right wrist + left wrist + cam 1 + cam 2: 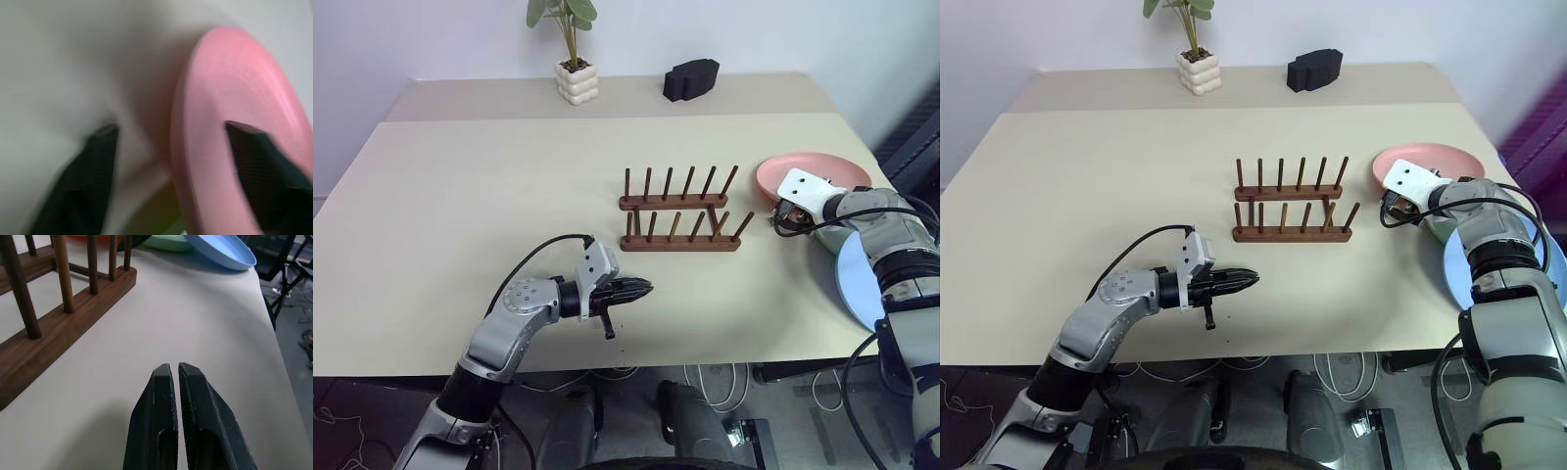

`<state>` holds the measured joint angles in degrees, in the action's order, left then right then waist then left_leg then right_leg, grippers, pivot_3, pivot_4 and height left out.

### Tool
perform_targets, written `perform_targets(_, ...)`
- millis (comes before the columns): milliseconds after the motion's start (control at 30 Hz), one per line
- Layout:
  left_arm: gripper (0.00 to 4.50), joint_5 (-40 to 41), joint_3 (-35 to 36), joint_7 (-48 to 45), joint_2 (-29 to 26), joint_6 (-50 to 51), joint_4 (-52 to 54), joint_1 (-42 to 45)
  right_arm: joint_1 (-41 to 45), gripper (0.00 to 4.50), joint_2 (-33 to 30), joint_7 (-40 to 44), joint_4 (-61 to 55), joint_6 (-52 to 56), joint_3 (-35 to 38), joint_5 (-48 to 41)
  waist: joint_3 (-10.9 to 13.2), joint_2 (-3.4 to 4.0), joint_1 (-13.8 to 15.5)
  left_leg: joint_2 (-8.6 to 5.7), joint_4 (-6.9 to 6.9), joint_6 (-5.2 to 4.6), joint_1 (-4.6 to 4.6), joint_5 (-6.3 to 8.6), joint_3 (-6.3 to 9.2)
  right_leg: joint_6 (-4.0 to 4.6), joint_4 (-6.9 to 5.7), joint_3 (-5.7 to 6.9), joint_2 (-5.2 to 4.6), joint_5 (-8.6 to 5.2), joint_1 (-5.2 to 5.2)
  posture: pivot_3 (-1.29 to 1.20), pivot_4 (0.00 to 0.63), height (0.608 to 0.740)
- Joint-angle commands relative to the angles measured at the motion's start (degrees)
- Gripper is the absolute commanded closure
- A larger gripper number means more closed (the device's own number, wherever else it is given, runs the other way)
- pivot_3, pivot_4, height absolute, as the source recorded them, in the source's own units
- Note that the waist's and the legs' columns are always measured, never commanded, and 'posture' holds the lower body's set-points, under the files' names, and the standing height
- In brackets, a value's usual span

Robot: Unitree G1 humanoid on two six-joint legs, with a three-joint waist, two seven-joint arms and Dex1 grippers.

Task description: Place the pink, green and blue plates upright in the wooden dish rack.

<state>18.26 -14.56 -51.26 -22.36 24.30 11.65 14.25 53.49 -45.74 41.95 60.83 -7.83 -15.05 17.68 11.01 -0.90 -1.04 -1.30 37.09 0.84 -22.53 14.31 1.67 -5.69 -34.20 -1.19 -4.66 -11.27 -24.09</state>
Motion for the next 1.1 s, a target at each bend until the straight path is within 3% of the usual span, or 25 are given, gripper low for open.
perform_targets(33, 4.3, 1.0, 1.0, 0.5, 0.1, -0.6, 2.6, 0.0, 1.9, 3.08, 0.3, -0.7, 1.2, -3.1, 0.3, 0.7, 0.0, 0.0, 0.0, 0.0, 0.0, 0.0, 0.0, 0.0, 0.0, 0.0, 0.0, 0.0, 0.0, 0.0, 0.0, 0.0, 0.15, 0.738)
perform_targets(133, 4.3, 1.2, 1.0, 0.7, 0.1, -0.3, 2.7, 0.2, 1.9, 4.44, 0.2, -1.6, 1.4, -4.6, 0.3, 1.1, 0.0, 0.01, 0.0, 0.0, 0.0, 0.0, 0.01, 0.0, 0.0, 0.0, -0.01, -0.01, 0.0, 0.0, 0.0, 0.0, 0.15, 0.738)
perform_targets(433, 4.3, 0.8, 0.1, 0.6, 0.5, -0.6, 1.9, 1.6, 0.4, 4.44, -1.4, -6.1, -1.4, -10.7, 0.3, 3.1, 0.0, 0.05, 0.0, -0.01, 0.0, 0.0, 0.02, 0.0, -0.01, 0.0, -0.03, -0.02, 0.0, 0.0, 0.01, 0.0, 0.15, 0.738)
perform_targets(633, 4.3, -0.2, 0.5, 1.7, 0.8, -1.9, 1.5, 1.7, 0.6, 4.44, -5.0, -15.4, -7.7, -16.0, 4.3, 3.3, 0.1, 0.11, 0.0, -0.02, 0.0, 0.0, 0.01, 0.0, -0.02, 0.0, -0.03, -0.04, 0.0, 0.0, -0.01, 0.0, 0.15, 0.738)
perform_targets(800, 4.3, 0.1, 1.1, 2.0, 0.3, -2.0, 1.4, 1.4, -1.0, 4.44, -1.8, -7.7, -23.8, -6.6, 20.7, -20.0, 0.1, 0.13, -0.1, 0.01, -0.03, 0.0, 0.03, 0.0, -0.02, -0.02, -0.04, -0.07, 0.02, 0.01, -0.01, 0.0, 0.15, 0.738)
perform_targets(900, 4.3, 0.1, 1.0, 2.0, 0.3, -2.1, 1.4, 1.3, -4.5, 4.44, 0.4, -0.3, -40.5, 10.1, 29.4, -40.0, 0.1, 0.13, 0.2, 0.06, -0.04, -0.01, 0.03, 0.0, 0.06, -0.05, -0.07, -0.04, 0.06, 0.02, 0.0, 0.0, 0.15, 0.738)
perform_targets(1100, 4.3, -0.2, 0.5, 2.4, 0.6, -2.1, 1.5, 1.6, -12.3, 4.44, 4.2, -3.2, -60.8, 42.1, 43.7, -76.4, 0.1, 0.11, 0.7, 0.15, 0.07, -0.02, 0.02, 0.0, 0.15, -0.01, -0.02, -0.01, -0.02, 0.0, 0.13, 0.0, 0.15, 0.738)
